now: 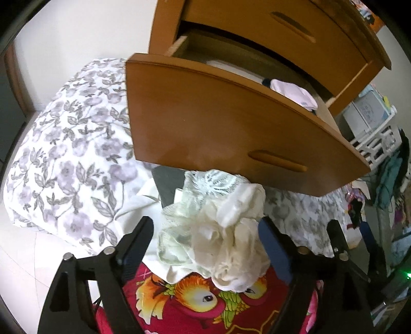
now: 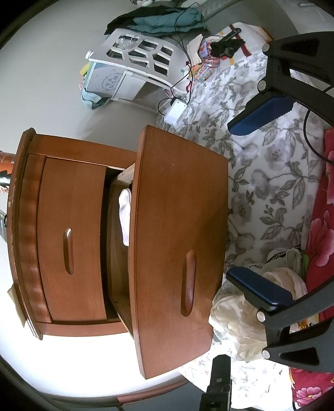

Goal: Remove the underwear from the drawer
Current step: 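Open the left gripper to release the white cloth, then move the left gripper into the drawer over the pale pink sock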

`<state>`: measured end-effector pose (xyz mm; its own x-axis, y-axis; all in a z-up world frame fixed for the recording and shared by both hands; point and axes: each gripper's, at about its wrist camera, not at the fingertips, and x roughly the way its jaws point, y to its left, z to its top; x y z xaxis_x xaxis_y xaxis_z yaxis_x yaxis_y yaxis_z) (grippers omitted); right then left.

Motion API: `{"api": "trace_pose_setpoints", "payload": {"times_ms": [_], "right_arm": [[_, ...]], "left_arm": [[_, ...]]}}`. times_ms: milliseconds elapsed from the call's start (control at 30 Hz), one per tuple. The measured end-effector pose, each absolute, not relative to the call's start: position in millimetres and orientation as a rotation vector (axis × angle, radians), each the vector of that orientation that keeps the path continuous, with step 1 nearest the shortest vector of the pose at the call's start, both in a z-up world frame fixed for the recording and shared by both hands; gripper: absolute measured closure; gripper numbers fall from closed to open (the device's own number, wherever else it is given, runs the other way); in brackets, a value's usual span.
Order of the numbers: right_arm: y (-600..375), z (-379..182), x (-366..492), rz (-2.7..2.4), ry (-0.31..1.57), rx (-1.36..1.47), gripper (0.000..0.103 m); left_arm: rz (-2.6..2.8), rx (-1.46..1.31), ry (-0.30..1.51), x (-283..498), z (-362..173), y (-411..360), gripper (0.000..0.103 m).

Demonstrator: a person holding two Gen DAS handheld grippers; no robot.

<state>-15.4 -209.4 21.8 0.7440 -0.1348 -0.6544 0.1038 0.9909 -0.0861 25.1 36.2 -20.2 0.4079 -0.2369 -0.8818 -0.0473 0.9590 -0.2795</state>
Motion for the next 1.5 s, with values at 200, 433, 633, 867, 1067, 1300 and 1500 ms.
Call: {"api": "trace_pose_setpoints", "payload": {"times_ms": [200,433,633,867,1067,1300,1500], "right_arm": [[-209,22,-15,-0.131,0.720,-0.045,0.000],[-210,21,-15,-0.130,0.723,-0.044,0.000],[-209,19,-14,-0.127,0.730,-0.042,0.000],[-211,16,-10,-0.122,0.757,-0.033,0.000],[-217,12,-6,-0.120,0.785,-0.007,0.000],[-222,7,0,-0.110,0.822,0.019,0.000],[-229,3,3,-0.102,0.847,0.059,0.000]], "left_arm": [[-0.088,-0.257,1.103,25,-16,38,0.006],[-0.082,-0.259,1.080,24,-12,41,0.004],[-0.080,-0.255,1.051,24,-4,40,0.004],[-0.136,-0.290,0.979,27,11,39,0.003],[-0.191,-0.279,0.929,35,30,31,0.003],[-0.179,-0.165,0.841,51,66,15,0.003],[-0.186,-0.134,0.887,88,83,6,0.003]]}}
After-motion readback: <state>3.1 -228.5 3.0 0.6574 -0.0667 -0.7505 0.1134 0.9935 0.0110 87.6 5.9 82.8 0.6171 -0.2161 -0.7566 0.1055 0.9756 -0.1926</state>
